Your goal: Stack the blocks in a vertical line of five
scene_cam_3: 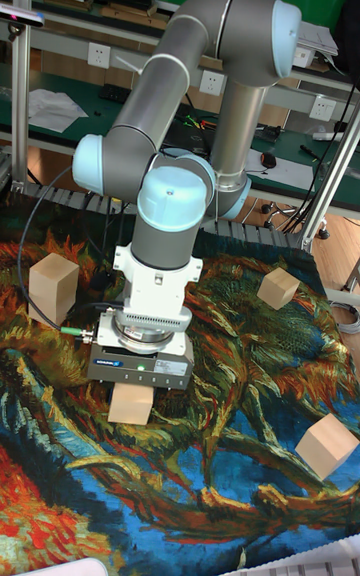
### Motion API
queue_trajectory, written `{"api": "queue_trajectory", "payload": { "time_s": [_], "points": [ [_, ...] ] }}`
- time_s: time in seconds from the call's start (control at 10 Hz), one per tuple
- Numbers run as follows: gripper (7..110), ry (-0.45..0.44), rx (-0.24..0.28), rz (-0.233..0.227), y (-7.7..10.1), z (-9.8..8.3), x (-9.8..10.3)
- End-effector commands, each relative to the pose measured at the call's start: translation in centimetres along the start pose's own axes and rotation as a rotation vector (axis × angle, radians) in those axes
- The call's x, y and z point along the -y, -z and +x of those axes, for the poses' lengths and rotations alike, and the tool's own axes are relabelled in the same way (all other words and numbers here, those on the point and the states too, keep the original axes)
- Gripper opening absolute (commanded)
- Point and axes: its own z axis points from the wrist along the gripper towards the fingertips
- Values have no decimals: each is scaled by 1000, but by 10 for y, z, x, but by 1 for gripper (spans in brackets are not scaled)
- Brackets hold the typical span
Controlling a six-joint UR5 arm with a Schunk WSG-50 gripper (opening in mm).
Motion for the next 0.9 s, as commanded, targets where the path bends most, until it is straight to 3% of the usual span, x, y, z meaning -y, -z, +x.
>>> {"api": "queue_trajectory", "payload": {
  "time_s": [0.0,0.2,0.4,0.6,0.8],
  "points": [
    [22,12,4,-54,27,1,-12],
    [22,71,-8,-49,48,10,-8],
    [22,189,-11,14,70,20,10],
    [22,252,-19,9,98,40,8],
    [22,328,-53,34,118,66,15]
  ]
}}
